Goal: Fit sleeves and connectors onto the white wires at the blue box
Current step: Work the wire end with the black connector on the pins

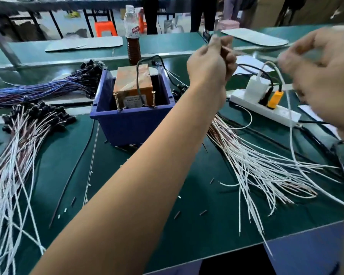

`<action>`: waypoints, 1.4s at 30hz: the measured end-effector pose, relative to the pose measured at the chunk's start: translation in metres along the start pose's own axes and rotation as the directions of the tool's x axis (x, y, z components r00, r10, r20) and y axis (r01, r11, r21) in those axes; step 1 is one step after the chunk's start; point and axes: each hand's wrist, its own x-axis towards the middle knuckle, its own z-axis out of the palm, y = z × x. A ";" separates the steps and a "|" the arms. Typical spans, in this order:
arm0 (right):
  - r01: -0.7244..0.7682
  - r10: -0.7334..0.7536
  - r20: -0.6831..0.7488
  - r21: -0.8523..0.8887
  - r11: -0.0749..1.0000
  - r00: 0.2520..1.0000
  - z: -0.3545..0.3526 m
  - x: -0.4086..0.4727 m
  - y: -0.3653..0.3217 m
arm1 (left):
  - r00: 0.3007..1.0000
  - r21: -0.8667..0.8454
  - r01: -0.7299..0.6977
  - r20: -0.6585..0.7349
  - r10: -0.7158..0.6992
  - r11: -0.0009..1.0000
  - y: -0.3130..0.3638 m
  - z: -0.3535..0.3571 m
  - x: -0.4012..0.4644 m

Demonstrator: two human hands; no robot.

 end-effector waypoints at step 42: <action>-0.234 0.295 0.137 -0.341 0.910 0.946 0.102 -0.059 0.048 | 0.925 0.929 -0.024 -0.120 0.362 0.370 -0.086 -0.069 0.053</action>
